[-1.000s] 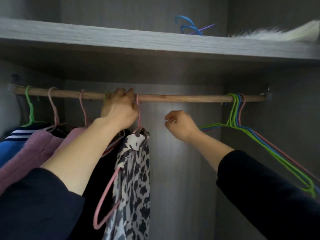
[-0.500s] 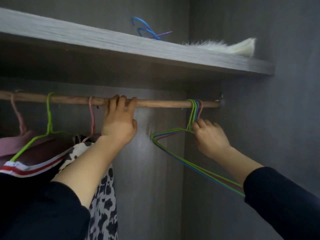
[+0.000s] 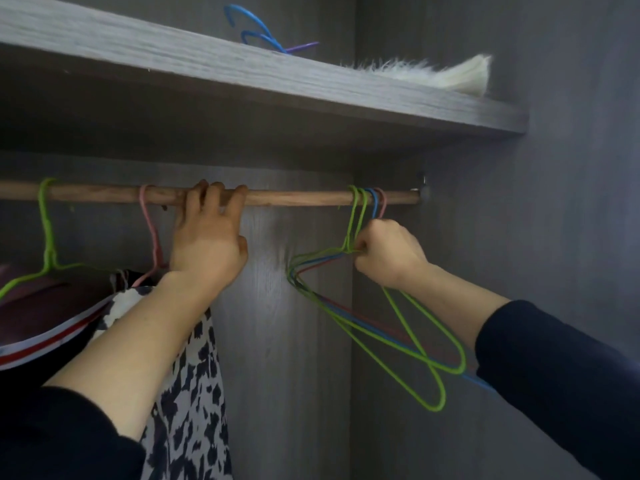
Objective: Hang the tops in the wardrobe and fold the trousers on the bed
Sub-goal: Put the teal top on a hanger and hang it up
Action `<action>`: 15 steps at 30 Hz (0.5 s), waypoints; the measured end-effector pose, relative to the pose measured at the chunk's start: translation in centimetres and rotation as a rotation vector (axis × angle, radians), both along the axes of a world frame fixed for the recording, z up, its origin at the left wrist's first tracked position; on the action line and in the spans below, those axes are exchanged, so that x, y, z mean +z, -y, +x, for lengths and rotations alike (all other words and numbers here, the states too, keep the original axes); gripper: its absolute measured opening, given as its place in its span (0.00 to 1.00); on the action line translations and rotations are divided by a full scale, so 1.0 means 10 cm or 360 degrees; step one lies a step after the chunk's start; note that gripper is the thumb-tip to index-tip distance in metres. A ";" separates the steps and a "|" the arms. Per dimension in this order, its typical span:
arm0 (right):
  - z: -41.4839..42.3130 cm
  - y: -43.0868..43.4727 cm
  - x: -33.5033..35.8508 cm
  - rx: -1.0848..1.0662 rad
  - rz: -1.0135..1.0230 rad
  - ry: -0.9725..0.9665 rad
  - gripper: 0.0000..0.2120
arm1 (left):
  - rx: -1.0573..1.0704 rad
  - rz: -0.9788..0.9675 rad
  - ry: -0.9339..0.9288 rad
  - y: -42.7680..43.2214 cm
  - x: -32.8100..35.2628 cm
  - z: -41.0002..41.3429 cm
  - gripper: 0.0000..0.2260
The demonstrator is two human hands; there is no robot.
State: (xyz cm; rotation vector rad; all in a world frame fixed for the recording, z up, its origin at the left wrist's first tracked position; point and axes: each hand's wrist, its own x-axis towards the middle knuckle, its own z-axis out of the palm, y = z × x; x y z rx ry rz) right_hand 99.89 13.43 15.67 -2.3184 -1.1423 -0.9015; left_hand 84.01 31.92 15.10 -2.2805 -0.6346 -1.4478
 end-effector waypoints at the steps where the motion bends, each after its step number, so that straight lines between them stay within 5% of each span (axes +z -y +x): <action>1: -0.04 -0.01 0.01 0.0029 0.0052 -0.0052 0.10 | -0.0001 0.0007 -0.0002 0.00 0.00 0.00 0.31; 6: -0.06 -0.23 0.13 0.0243 0.0411 -0.0374 0.07 | 0.0002 0.0009 -0.0017 -0.03 0.00 0.01 0.32; 10: -0.16 -0.44 0.16 0.0632 0.0610 -0.1122 0.04 | -0.0011 -0.0022 -0.0016 -0.04 0.00 0.02 0.32; 15: -0.28 -0.47 -0.17 0.0755 0.0739 -0.1055 0.10 | -0.0099 -0.0029 0.0035 -0.07 -0.04 0.03 0.33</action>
